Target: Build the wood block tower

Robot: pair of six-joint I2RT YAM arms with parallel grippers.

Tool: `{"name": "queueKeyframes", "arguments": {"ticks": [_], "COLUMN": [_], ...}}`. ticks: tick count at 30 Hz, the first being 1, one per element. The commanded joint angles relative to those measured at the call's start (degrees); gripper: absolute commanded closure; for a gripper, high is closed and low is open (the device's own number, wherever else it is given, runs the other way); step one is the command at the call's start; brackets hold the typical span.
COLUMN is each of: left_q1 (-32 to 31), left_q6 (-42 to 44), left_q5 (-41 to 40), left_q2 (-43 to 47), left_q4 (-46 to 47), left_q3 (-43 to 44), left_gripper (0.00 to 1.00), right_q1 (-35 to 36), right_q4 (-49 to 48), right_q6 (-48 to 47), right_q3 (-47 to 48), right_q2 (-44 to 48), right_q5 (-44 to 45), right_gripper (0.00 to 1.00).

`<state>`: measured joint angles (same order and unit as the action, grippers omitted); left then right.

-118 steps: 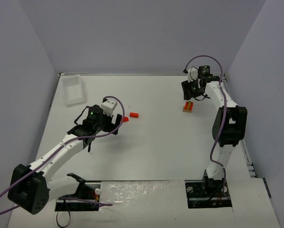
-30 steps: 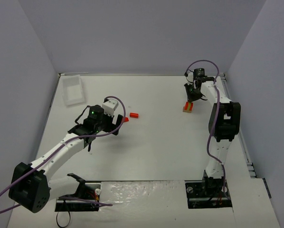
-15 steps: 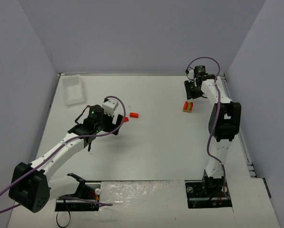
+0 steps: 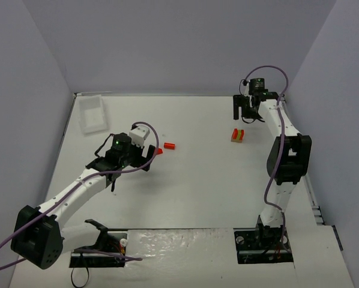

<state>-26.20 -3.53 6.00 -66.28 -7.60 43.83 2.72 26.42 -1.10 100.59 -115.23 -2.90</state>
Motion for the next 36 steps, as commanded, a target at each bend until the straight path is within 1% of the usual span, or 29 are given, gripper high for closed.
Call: {"name": "queueKeyframes", "arguments": {"ticks": [1,7,15,17,23,27,30,36], "left_q1": [-0.34,-0.26,-0.35,-0.35,-0.35,-0.35,-0.35,-0.30], "left_q6": [0.54,0.45,0.38,0.48,0.54,0.57,0.57,0.58], "left_q5": [0.85,1.03,1.02,0.95,0.91,0.92,0.95,0.95], "left_q2": [0.28,0.10,0.20,0.25,0.19,-0.02,-0.28,-0.34], "left_q4": [1.63,1.71,1.61,1.53,1.53,1.53,1.56,1.62], "left_q3": [3.45,3.54,3.45,3.45,3.40,3.45,3.45,3.50], "left_gripper": [0.09,0.09,0.09,0.09,0.09,0.09,0.09,0.09], "right_q1": [0.94,2.64,3.07,2.97,2.82,2.76,2.70,2.61], "right_q4": [-0.14,-0.06,-0.25,-0.32,-0.41,-0.56,-0.70,-1.16], "right_q6": [7.42,11.07,12.22,12.50,13.23,13.20,13.35,14.20], "right_q3": [-4.05,-8.13,-7.44,-6.97,-6.58,-6.25,-5.94,-5.93], "right_q2": [7.16,7.25,3.98,3.04,1.14,0.35,-0.23,-0.67], "right_q5": [0.96,1.19,3.05,4.67,5.91,5.45,5.60,6.24], "right_gripper": [0.20,0.19,0.19,0.20,0.23,0.28,0.34,0.41]}}
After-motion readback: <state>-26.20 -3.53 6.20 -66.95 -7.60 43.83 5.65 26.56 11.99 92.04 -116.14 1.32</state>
